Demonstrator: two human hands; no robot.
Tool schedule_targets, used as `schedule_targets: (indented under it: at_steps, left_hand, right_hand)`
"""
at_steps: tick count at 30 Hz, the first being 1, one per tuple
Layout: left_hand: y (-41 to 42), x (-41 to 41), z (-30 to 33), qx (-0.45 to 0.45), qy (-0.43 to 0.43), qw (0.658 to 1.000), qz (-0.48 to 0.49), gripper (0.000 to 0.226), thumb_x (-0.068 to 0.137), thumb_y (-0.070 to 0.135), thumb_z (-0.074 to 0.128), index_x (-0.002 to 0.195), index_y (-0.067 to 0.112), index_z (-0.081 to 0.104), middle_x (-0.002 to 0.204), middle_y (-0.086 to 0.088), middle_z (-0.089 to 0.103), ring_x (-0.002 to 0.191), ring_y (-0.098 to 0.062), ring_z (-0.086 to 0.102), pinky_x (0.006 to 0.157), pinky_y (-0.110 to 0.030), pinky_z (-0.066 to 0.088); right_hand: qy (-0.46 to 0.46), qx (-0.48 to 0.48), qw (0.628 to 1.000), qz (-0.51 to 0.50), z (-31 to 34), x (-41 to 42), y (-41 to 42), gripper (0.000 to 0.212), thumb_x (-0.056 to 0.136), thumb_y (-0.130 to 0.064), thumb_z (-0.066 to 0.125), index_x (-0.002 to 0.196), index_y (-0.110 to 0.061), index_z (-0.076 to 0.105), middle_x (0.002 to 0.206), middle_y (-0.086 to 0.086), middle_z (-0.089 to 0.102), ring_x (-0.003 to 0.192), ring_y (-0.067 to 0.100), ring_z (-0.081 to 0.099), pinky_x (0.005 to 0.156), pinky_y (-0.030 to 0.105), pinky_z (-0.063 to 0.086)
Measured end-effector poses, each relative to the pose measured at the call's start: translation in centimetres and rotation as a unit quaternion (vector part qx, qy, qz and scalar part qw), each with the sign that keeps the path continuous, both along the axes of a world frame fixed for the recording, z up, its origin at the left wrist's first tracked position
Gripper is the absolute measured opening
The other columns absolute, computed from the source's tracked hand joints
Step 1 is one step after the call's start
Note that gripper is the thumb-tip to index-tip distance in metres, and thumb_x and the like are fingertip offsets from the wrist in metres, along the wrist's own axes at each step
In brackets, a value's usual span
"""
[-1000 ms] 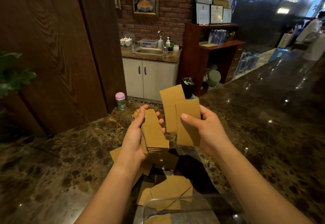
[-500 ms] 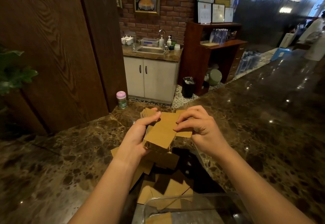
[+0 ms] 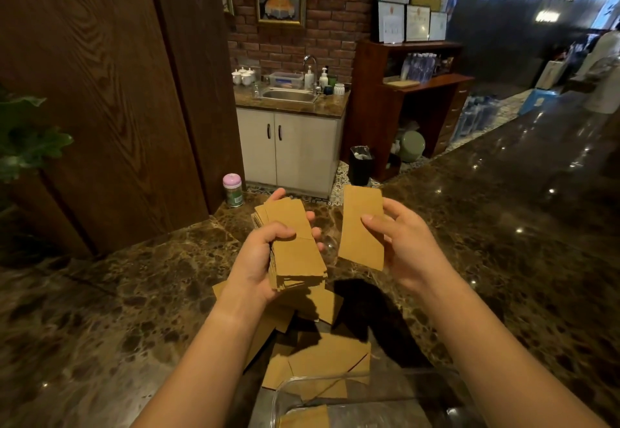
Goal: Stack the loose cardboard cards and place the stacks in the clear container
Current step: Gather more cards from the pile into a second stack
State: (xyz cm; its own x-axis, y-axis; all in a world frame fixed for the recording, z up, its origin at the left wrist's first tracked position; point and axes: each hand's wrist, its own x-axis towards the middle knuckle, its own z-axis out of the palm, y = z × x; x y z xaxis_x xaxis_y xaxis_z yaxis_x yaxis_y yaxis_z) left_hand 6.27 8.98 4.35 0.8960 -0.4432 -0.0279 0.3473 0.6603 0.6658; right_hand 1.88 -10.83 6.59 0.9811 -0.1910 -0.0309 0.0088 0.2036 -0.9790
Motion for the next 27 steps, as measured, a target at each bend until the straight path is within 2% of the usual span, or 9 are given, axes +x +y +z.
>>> schedule_targets:
  at_steps: [2,4,7,11,14,17,22,24,27]
  left_hand:
    - [-0.3,-0.4,0.1,0.01,-0.002,1.0,0.005,0.062,0.075,-0.001,0.051,0.131,0.024,0.056,0.097,-0.016,0.069,0.073,-0.028,0.068,0.067,-0.045,0.058]
    - [-0.5,-0.6,0.1,0.014,0.017,1.0,-0.007,0.05,0.079,0.009,0.058,0.128,0.023,0.059,0.098,-0.016,0.07,0.073,-0.028,0.068,0.067,-0.044,0.058]
    - [-0.5,-0.5,-0.1,0.044,0.052,0.998,-0.015,0.046,0.082,0.032,0.064,0.127,0.024,0.061,0.113,-0.019,0.069,0.091,-0.034,0.068,0.079,-0.049,0.056]
    - [-0.4,0.0,-0.3,0.065,0.08,0.995,0.016,0.046,0.08,0.044,0.064,0.121,0.023,0.065,0.109,-0.018,0.07,0.089,-0.031,0.068,0.071,-0.044,0.058]
    - [-0.2,0.1,-0.3,0.049,0.083,0.995,0.008,0.044,0.079,0.045,0.064,0.116,0.021,0.066,0.111,-0.016,0.07,0.093,-0.032,0.069,0.077,-0.048,0.057]
    - [-0.2,0.2,-0.4,0.019,0.067,0.998,-0.005,0.048,0.079,0.048,0.061,0.12,0.023,0.066,0.113,-0.016,0.07,0.098,-0.034,0.067,0.086,-0.054,0.054]
    - [0.3,0.0,-0.6,-0.002,0.047,0.999,-0.018,0.047,0.081,0.044,0.06,0.121,0.02,0.066,0.107,-0.015,0.072,0.094,-0.032,0.069,0.082,-0.049,0.055]
    - [0.6,-0.2,-0.6,0.012,0.057,0.998,-0.038,0.045,0.08,0.039,0.06,0.113,0.01,0.071,0.103,-0.017,0.074,0.089,-0.031,0.071,0.08,-0.045,0.056]
    - [0.4,-0.4,-0.4,0.028,0.078,0.996,-0.034,0.036,0.078,0.031,0.064,0.101,0.005,0.074,0.093,-0.016,0.073,0.083,-0.029,0.071,0.081,-0.041,0.056]
  right_hand:
    - [0.037,0.036,0.998,0.027,0.4,0.1,0.2,0.024,0.096,-0.006,0.058,0.115,-0.016,0.068,0.099,0.004,0.078,0.085,0.015,0.075,0.066,0.033,0.06]
    - [0.047,0.055,0.997,0.038,0.2,0.2,0.6,0.024,0.096,-0.004,0.056,0.116,-0.011,0.068,0.105,0.011,0.076,0.093,0.023,0.075,0.081,0.042,0.059]
    - [0.04,0.059,0.997,0.039,0.1,-0.2,1.3,0.031,0.093,-0.001,0.059,0.121,-0.011,0.063,0.107,0.012,0.076,0.103,0.031,0.072,0.089,0.05,0.057]
    - [-0.143,0.053,0.988,0.016,-0.1,-0.6,0.9,0.031,0.073,0.009,0.069,0.086,-0.02,0.074,0.095,0.003,0.074,0.102,0.027,0.068,0.083,0.04,0.055]
    - [-0.286,-0.136,0.946,0.064,-1.0,-1.1,1.2,0.023,0.065,-0.006,0.08,0.072,-0.027,0.075,0.093,-0.009,0.075,0.118,0.022,0.061,0.101,0.034,0.048]
    - [-0.292,-0.307,0.899,0.105,-2.6,-1.2,2.4,0.011,0.072,-0.021,0.075,0.083,-0.023,0.076,0.1,-0.015,0.074,0.128,0.011,0.052,0.106,0.03,0.044]
    - [-0.264,-0.439,0.854,0.089,-3.3,-1.1,2.8,0.049,0.081,0.007,0.062,0.109,-0.03,0.076,0.122,-0.023,0.065,0.138,0.007,0.041,0.113,0.055,0.034]
    - [-0.235,-0.514,0.815,0.126,-2.8,-1.4,2.8,0.058,0.083,-0.007,0.051,0.13,-0.039,0.061,0.141,-0.03,0.047,0.146,0.003,0.024,0.119,0.058,0.019]
    - [-0.22,-0.568,0.768,0.198,-2.0,-1.9,3.5,0.06,0.091,-0.037,0.053,0.148,-0.044,0.037,0.159,-0.023,0.028,0.151,0.004,0.004,0.122,0.054,0.003]
